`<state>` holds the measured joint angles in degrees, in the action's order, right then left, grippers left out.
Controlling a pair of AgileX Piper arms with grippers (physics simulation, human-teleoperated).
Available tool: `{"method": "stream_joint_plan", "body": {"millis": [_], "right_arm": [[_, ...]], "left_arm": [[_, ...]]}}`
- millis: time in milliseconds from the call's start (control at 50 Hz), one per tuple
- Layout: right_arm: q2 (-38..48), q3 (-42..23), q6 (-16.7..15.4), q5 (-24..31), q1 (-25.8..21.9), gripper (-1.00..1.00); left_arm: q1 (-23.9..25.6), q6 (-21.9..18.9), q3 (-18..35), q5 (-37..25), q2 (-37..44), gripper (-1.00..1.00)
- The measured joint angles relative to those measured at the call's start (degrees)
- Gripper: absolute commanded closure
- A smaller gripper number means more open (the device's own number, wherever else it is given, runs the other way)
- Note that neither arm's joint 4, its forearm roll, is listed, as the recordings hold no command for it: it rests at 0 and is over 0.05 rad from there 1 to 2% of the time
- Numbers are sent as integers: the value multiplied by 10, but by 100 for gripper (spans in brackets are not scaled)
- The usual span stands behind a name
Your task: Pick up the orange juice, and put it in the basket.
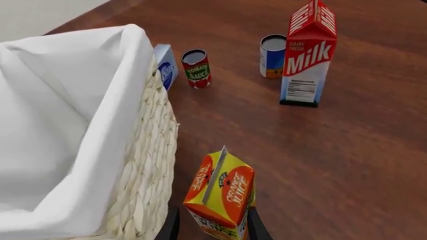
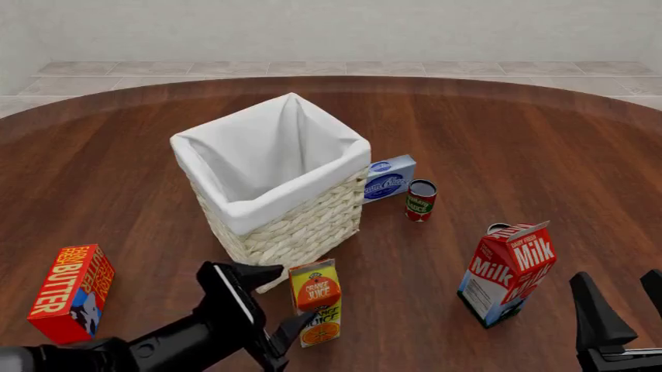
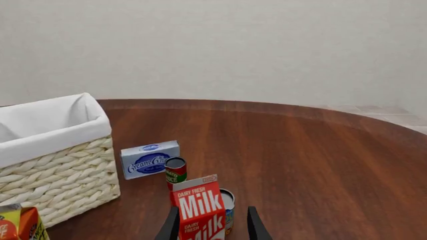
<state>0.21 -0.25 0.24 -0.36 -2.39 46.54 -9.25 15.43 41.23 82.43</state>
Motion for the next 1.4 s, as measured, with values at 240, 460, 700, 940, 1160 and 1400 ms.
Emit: {"method": "stream_joint_plan", "body": {"millis": [240, 460, 700, 940, 1160, 1400], "right_arm": [[0, 0, 0, 0, 0, -100], [0, 0, 0, -1, 0, -100], [0, 0, -1, -1, 1, -100], [-1, 0, -1, -2, 2, -100], [-1, 0, -1, -2, 3, -100], [-1, 0, -1, -2, 3, -100]], "left_arm": [[-1, 4, 4, 7, 14, -100], [0, 8, 8, 10, 22, -100], [0, 15, 9, 14, 25, 100], [2, 17, 9, 15, 24, 100], [11, 17, 5, -3, -2, 100], [29, 7, 9, -60, -76, 100]]}}
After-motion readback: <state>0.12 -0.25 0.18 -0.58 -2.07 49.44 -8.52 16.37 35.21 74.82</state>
